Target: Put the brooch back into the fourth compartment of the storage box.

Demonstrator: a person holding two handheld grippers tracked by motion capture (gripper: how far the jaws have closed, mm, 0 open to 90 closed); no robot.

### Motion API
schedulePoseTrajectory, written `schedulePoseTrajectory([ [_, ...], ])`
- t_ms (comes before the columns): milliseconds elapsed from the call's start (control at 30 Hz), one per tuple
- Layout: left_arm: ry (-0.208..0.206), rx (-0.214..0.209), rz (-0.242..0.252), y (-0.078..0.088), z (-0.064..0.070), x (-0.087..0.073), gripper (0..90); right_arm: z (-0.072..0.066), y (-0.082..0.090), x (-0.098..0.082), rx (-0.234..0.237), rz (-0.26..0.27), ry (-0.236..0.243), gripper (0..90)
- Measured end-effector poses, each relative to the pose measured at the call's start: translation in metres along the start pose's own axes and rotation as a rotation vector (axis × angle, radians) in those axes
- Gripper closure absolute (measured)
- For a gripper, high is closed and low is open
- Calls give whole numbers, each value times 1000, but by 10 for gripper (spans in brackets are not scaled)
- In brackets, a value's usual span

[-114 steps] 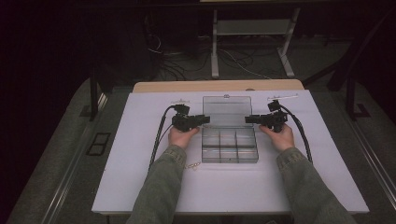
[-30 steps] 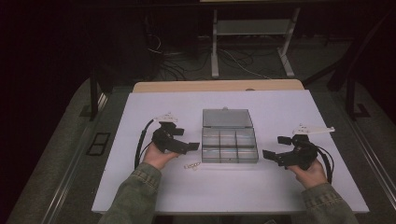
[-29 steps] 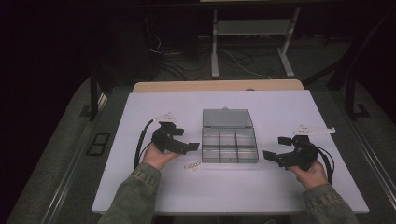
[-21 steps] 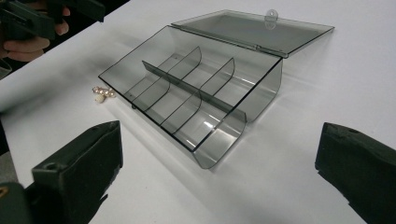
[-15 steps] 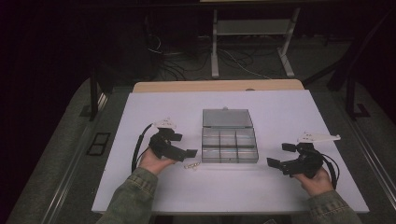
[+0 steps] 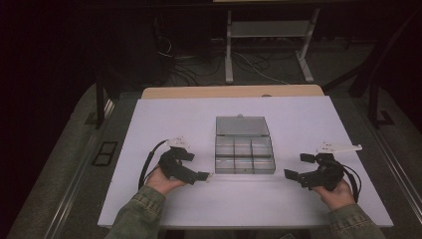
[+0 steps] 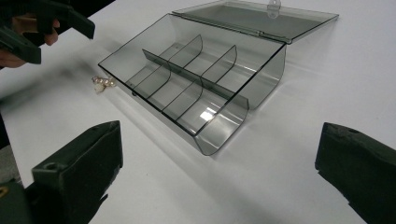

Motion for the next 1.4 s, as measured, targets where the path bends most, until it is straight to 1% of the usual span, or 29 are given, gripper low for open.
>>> schedulePoseTrajectory([
  [67, -9, -2, -22, -2, 0, -3, 19, -1, 0, -1, 1, -6, -4, 7],
  [267, -25, -3, -60, -8, -1, -9, 41, -1, -2, -1, 4, -13, 1, 7],
  [400, -26, -10, -59, -10, -1, -10, 58, 0, -3, -2, 0, -19, 6, 7],
  [467, -38, -5, -63, -11, -3, -11, 79, -1, -3, -2, 3, -23, 3, 7],
  [533, -35, -4, -65, -12, -4, -12, 97, -1, -4, -3, 4, -24, 3, 6],
  [633, -43, 1, -65, -13, -6, -12, 137, -1, -4, -3, 6, -24, 7, 7],
  [667, -53, 0, -66, -13, -7, -12, 144, -1, -4, -3, 5, -24, 6, 6],
  [700, -52, 1, -67, -14, -7, -13, 153, -1, -4, -3, 6, -25, 6, 7],
  [867, -79, 33, -74, -18, -9, -15, 240, -1, -4, -3, 4, -27, 7, 6],
  [900, -90, 33, -80, -18, -9, -15, 275, 0, -4, -3, 4, -26, 6, 6],
  [967, -104, 33, -89, -19, -10, -15, 317, 0, -4, -3, 4, -27, 7, 7],
  [1167, -114, 55, -108, -24, -10, -17, 426, 0, -5, -4, 7, -39, 5, 6],
  [1200, -127, 63, -118, -24, -11, -17, 439, 0, -5, -4, 7, -39, 4, 6],
  [1400, -142, 80, -121, -26, -11, -18, 498, 0, -5, -5, 6, -45, 1, 7],
])
Point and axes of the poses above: each handheld gripper's, and its own axes: y roughly backward along the jaws, x roughly out of its top, z roughly to its right, the point moved 4 cm from there along -y, roughly forward along the jaws, and after that the axes turned 4 degrees about -z, right-handed, at the moved point
